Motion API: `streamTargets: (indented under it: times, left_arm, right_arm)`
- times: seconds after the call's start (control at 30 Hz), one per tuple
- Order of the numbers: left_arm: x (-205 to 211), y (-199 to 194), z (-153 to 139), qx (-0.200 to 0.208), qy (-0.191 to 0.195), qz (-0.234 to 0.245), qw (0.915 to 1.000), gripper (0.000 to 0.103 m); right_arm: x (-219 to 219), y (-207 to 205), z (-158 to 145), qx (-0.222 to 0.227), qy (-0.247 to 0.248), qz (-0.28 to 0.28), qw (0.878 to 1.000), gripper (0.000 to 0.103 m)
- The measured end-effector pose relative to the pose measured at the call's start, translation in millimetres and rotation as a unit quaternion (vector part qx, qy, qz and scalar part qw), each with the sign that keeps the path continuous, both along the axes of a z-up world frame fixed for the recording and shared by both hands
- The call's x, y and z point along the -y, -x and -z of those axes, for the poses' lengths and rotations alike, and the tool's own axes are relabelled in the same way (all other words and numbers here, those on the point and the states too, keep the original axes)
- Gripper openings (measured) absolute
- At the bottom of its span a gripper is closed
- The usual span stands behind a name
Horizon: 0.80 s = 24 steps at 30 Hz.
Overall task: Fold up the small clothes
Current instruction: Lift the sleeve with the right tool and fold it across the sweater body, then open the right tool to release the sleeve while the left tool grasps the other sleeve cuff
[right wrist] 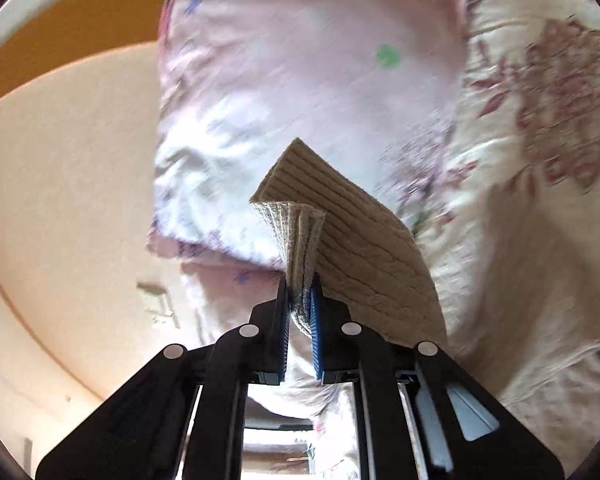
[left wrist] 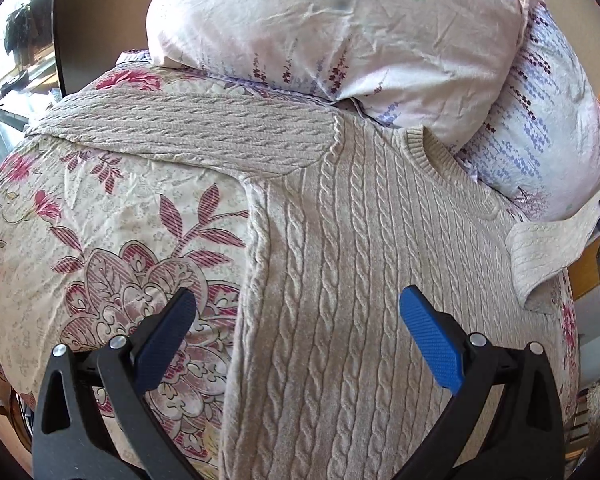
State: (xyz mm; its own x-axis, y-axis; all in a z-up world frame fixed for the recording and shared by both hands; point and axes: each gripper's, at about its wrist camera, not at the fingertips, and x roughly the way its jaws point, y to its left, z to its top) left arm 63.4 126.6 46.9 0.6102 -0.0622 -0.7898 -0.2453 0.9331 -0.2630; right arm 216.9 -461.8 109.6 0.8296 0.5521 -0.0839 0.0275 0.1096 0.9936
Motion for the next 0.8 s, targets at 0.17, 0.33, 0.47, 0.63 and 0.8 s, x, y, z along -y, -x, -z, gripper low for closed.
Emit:
streamTargets:
  times: [0.17,0.33,0.47,0.63,0.8]
  left_arm:
    - [-11,4,0,0.009,-0.004,-0.004,0.9999,0.101]
    - [-27,11,-2,0.015,0.001,-0.011,0.9998,0.101]
    - [-48,19,-4,0.019,0.002,-0.036,0.9992,0.101]
    - [-83,20,-5,0.014,0.051,-0.054,0.9971,0.101]
    - [-117,10,-11,0.034,0.070,-0.091,0.9929,0.101]
  right_arm:
    - [-106,-41,-3,0.017,0.024,-0.131,0.991,0.010]
    - [-201,-46,44,-0.043,0.084,-0.225,0.970,0.010]
    - [-249,-44,68,-0.069,0.129,-0.271,0.951,0.010]
    - [-284,-35,78,-0.083,0.182,-0.304,0.932,0.010]
    - [-295,-26,88,-0.102,0.243,-0.320,0.910,0.013]
